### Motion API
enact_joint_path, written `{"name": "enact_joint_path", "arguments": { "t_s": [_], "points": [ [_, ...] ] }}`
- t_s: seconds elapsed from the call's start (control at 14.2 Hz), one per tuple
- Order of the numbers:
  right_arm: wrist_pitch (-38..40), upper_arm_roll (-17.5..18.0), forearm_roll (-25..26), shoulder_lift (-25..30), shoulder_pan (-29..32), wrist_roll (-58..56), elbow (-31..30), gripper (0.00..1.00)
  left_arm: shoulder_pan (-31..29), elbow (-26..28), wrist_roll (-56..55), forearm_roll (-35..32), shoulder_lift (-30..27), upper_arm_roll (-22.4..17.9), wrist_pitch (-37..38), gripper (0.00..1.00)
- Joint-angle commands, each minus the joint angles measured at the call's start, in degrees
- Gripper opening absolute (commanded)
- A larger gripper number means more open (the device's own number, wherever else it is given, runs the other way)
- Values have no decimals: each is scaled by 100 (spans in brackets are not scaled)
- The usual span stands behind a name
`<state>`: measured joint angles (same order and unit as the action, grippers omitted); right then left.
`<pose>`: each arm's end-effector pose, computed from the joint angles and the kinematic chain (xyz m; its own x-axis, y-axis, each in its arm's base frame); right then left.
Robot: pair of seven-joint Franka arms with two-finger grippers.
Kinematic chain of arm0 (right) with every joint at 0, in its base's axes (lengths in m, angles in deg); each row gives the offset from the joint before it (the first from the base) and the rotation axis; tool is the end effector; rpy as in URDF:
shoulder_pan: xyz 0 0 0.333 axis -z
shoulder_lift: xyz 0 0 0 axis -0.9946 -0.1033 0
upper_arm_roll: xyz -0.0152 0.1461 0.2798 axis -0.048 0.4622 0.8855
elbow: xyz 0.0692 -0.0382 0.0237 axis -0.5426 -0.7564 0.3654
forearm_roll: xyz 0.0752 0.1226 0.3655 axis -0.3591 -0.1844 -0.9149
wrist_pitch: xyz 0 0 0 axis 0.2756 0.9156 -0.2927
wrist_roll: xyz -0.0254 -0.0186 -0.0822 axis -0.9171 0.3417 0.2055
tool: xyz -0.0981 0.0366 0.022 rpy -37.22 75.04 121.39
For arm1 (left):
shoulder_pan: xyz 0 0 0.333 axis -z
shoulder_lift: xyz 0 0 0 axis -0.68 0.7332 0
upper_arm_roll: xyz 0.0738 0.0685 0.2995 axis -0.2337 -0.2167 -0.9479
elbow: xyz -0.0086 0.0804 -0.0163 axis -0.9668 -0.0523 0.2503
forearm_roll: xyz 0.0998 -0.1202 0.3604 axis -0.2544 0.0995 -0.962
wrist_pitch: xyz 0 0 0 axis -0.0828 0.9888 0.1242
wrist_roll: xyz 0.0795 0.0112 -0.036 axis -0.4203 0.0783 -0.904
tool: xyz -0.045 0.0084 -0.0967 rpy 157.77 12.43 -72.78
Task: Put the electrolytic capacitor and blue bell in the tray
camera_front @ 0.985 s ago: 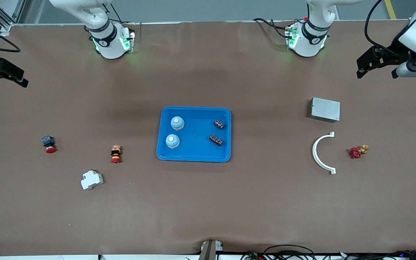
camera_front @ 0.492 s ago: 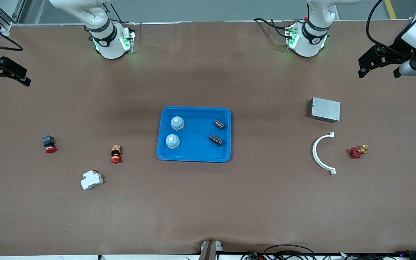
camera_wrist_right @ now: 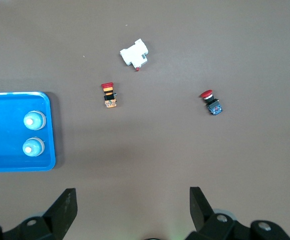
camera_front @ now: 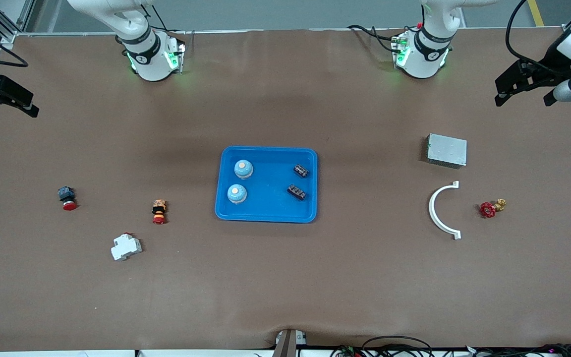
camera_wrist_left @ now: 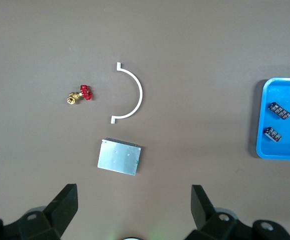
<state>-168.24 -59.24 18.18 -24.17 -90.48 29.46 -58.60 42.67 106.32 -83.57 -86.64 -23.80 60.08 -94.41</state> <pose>0.5218 -0.0111 0.6692 0.9976 -0.0666 -0.0174 -0.0668 -0.9977 -0.0103 0.5093 -0.0771 0.6794 0.9995 -0.0212 0.0250 -0.0210 -0.9997 -0.0110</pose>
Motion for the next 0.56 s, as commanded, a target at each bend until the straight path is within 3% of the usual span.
{"name": "enact_joint_path", "arguments": {
  "t_s": [0.0, 0.49],
  "points": [
    [73, -25, 28, 8, -44, 3, 88, 100, -44, -79, 120, 75, -24, 2, 85, 100],
    [38, -25, 37, -9, -44, -6, 88, 100, -44, -79, 111, 66, -24, 2, 85, 100]
  ]
}}
